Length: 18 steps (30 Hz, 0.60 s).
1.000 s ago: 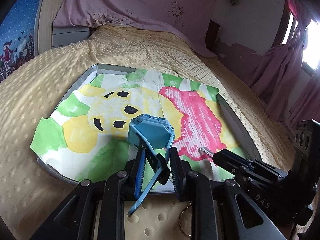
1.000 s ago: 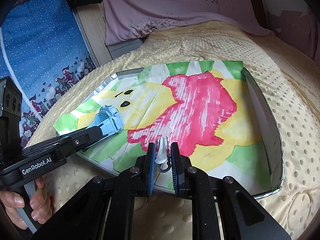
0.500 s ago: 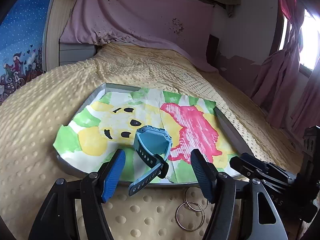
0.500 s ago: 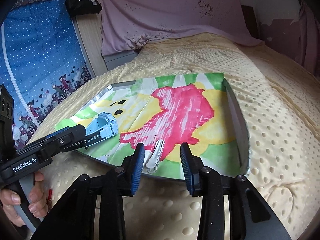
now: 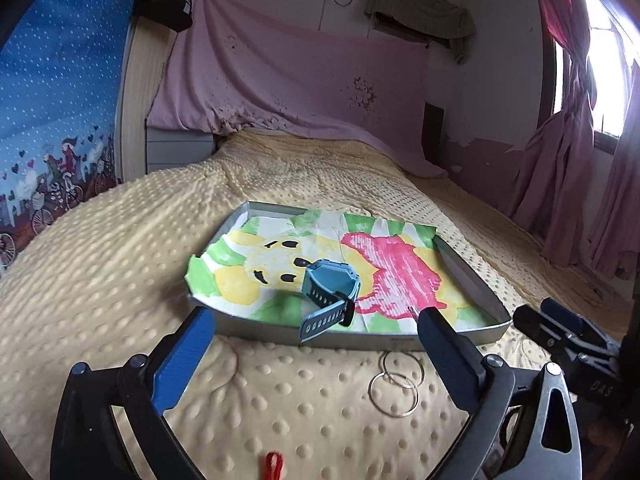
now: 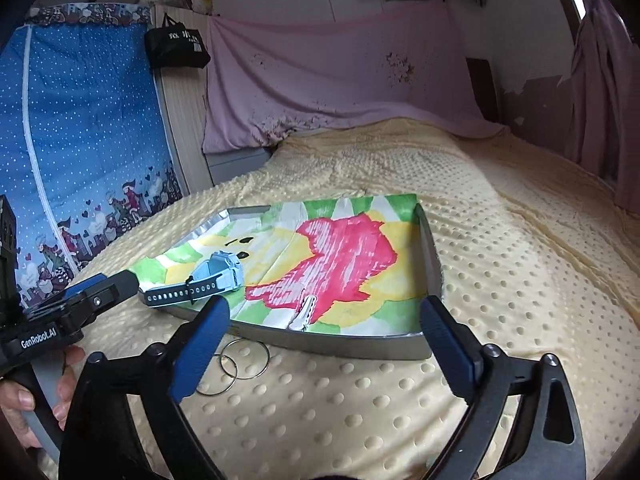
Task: Organize jewelry
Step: 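Withdraw both tools from the tray toward the remaining jewelry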
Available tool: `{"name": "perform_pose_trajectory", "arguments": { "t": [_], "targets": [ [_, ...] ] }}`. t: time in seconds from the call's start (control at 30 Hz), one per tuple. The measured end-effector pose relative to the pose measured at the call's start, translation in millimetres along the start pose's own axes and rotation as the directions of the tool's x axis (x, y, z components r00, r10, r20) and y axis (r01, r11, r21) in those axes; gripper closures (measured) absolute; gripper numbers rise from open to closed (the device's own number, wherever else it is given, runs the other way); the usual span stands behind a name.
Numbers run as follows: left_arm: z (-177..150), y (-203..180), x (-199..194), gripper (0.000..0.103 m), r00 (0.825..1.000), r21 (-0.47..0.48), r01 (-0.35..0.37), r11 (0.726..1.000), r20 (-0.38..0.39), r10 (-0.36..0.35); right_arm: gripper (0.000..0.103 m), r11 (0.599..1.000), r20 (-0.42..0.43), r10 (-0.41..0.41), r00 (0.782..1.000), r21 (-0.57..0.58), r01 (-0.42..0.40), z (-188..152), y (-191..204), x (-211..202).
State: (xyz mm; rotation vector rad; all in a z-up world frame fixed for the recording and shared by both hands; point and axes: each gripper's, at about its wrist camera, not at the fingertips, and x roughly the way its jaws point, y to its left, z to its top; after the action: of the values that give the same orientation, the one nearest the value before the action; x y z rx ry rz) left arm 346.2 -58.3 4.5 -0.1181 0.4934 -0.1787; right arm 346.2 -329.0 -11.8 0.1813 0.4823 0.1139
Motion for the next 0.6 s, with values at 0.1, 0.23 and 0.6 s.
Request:
{"name": "perform_pose_trajectory", "arguments": {
  "t": [0.1, 0.23, 0.6],
  "targets": [
    [-6.3, 1.4, -16.7, 0.000, 1.000, 0.001, -0.011, 1.000, 0.019, 0.011, 0.008, 1.000, 0.039, -0.001, 0.999, -0.010, 0.001, -2.8, 4.0, -18.5],
    [-16.1, 5.3, -42.2, 0.000, 0.999, 0.007, -0.010, 1.000, 0.031, 0.010, 0.008, 0.999, 0.078, -0.011, 0.997, -0.042, 0.014, -7.4, 12.6, -43.6],
    [-44.0, 18.6, -107.8, 0.000, 1.000, -0.021, -0.006, 1.000, 0.024, 0.006, 0.008, 0.994, 0.138, -0.003, 0.990, -0.106, 0.018, -26.0, 30.9, -116.8]
  ]
}}
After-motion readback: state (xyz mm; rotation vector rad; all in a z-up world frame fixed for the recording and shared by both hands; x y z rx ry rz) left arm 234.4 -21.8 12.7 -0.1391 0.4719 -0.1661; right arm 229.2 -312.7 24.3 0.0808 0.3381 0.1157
